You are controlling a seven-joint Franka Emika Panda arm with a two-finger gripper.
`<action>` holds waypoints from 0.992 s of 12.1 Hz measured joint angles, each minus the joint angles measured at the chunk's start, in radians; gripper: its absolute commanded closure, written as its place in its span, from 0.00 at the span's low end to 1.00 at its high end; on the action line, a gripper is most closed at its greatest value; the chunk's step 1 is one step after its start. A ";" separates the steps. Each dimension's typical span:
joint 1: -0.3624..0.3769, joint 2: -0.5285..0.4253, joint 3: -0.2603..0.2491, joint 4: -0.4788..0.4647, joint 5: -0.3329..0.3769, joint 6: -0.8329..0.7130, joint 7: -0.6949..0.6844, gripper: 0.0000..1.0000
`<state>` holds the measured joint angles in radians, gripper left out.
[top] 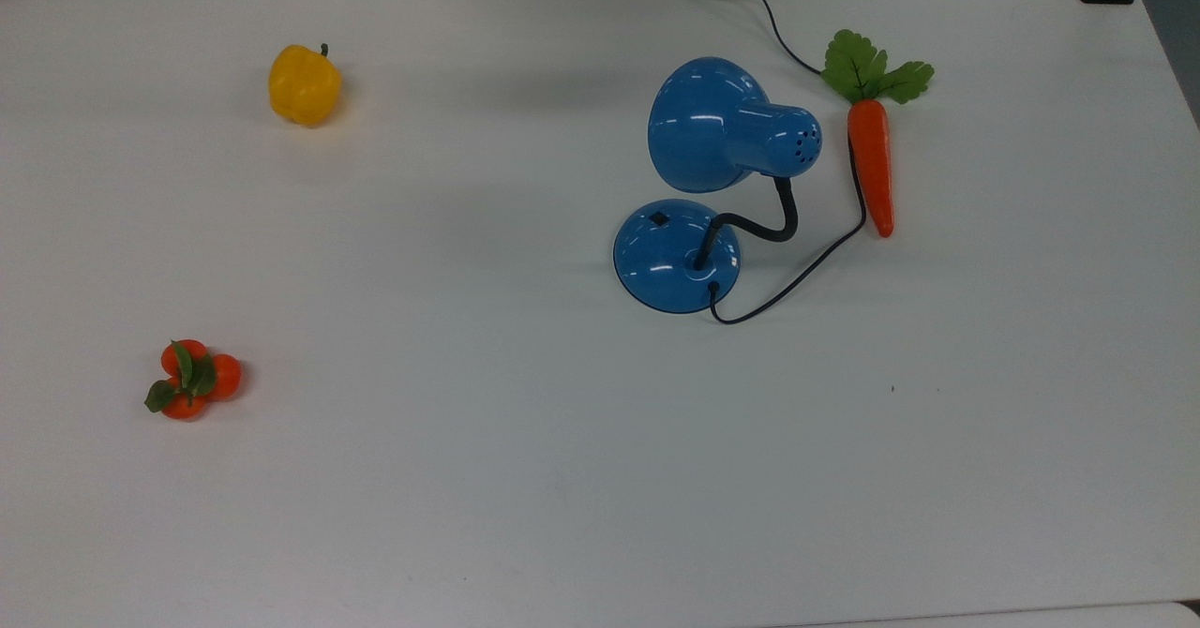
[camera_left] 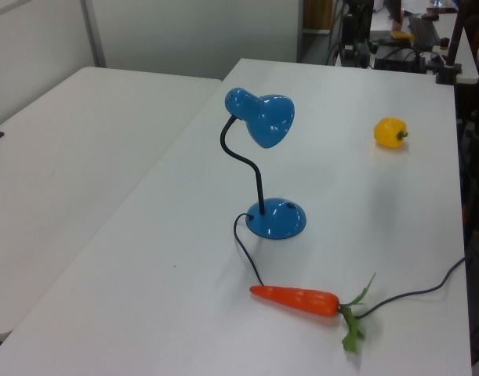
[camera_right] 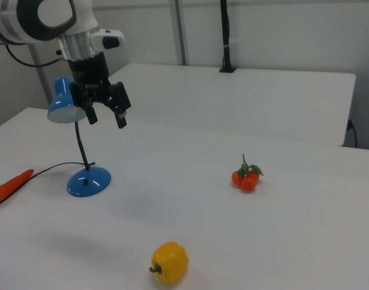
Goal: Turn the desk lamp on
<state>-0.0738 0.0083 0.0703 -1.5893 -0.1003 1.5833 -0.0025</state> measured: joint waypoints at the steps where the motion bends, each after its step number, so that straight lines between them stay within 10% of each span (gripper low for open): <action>1: 0.000 0.000 0.000 0.000 0.000 0.000 0.000 0.00; 10: 0.000 0.008 0.006 0.000 0.016 0.000 -0.032 0.00; 12: -0.001 0.008 0.006 0.000 0.025 0.000 -0.035 0.24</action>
<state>-0.0747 0.0168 0.0761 -1.5895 -0.0756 1.5833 -0.0378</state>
